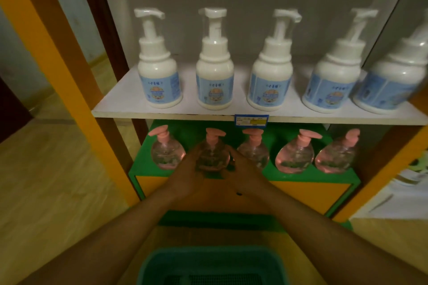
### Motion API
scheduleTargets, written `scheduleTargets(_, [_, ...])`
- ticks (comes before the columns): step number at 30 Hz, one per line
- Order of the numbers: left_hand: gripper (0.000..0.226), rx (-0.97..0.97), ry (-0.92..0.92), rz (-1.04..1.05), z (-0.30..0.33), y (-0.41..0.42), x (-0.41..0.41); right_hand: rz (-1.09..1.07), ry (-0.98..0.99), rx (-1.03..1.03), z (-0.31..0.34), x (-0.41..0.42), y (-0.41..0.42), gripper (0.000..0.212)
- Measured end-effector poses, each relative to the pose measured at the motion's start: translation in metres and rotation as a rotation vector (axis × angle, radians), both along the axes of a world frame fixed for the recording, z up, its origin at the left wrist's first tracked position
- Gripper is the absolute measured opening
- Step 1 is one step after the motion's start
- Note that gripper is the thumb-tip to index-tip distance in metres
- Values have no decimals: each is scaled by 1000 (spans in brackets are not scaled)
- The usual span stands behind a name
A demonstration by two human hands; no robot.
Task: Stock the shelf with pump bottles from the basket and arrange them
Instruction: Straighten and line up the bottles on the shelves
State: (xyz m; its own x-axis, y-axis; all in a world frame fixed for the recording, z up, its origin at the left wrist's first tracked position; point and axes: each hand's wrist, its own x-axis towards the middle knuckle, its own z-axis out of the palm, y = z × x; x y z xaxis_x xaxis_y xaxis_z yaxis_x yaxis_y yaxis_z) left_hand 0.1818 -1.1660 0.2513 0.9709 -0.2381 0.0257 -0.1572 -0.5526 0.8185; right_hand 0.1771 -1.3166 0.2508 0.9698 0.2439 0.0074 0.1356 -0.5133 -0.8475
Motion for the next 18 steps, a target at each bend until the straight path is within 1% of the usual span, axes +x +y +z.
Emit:
scheduleTargets(2, [54, 13, 4, -21, 2, -1, -1, -16, -12, 17, -1, 0, -1, 53])
scheduleTargets(5, [54, -1, 1, -12, -1, -4, 0, -26, -48, 30, 0, -2, -2, 46])
scheduleTargets(8, [51, -14, 1, -17, 0, -6, -3, -16, -47, 34, 3, -5, -3, 45])
scheduleTargets(9, [47, -10, -30, -10, -3, -4, -2, -19, -54, 46, 4, -6, -3, 45])
scheduleTargets(11, [40, 0, -94, 45, -10, -1, -4, -70, -90, 46, 4, -8, -12, 41])
scheduleTargets(13, [38, -16, -95, 102, -10, -3, -10, -158, -140, -3, 6, -14, -30, 33])
scheduleTargets(15, [38, -16, -70, 52, -6, -12, -15, -218, -196, -13, 7, -19, -52, 32])
scheduleTargets(18, [37, 49, -78, -31, 3, -34, -11, -280, -209, -13, 8, -21, -80, 34])
